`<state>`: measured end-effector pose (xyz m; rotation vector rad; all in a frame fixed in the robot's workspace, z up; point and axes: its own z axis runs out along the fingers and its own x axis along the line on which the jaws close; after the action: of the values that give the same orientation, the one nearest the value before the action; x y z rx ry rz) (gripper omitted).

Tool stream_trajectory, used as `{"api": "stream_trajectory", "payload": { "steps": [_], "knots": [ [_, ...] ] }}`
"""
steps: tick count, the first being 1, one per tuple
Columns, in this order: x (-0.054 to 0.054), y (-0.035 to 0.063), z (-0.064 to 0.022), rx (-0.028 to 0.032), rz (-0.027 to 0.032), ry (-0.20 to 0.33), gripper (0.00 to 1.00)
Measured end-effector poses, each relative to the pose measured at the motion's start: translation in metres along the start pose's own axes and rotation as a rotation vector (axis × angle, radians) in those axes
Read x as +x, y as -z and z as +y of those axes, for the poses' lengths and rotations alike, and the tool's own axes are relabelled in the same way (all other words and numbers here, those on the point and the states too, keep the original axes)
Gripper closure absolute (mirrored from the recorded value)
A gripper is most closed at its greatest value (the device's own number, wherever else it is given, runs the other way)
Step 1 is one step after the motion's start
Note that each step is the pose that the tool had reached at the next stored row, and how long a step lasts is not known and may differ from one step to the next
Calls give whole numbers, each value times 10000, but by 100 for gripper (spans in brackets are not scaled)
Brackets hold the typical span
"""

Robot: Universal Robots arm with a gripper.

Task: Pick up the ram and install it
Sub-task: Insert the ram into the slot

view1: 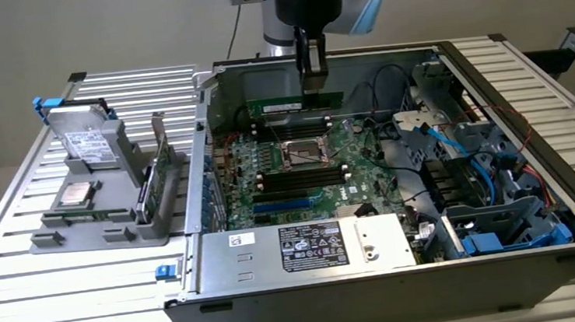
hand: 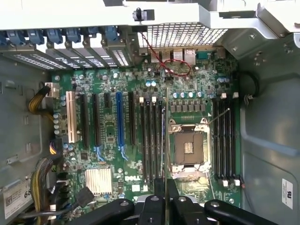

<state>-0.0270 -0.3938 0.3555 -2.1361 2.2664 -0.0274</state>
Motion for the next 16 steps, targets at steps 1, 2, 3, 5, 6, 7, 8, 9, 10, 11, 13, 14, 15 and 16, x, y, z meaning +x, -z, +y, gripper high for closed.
{"api": "stream_trajectory", "payload": {
  "steps": [1,2,3,5,6,7,8,9,10,11,13,14,15,16],
  "knots": [
    [0,-10,-9,-2,20,3,86],
    [-1,-21,-21,-3,23,7,86],
    [-2,-32,-39,-10,23,13,86],
    [-3,-50,-61,-30,23,28,86],
    [-3,-58,-64,-42,25,36,86],
    [-3,-67,-66,-56,26,44,86],
    [-2,-73,-69,-73,27,52,86],
    [-1,-81,-74,-91,32,61,86],
    [0,-91,-81,-96,39,69,86],
    [-1,-101,-88,-99,47,79,86],
    [-1,-120,-99,-101,50,109,86],
    [-1,-128,-99,-100,50,130,86],
    [-1,-135,-100,-100,49,149,86],
    [-1,-139,-100,-101,50,169,86]
  ]
}}
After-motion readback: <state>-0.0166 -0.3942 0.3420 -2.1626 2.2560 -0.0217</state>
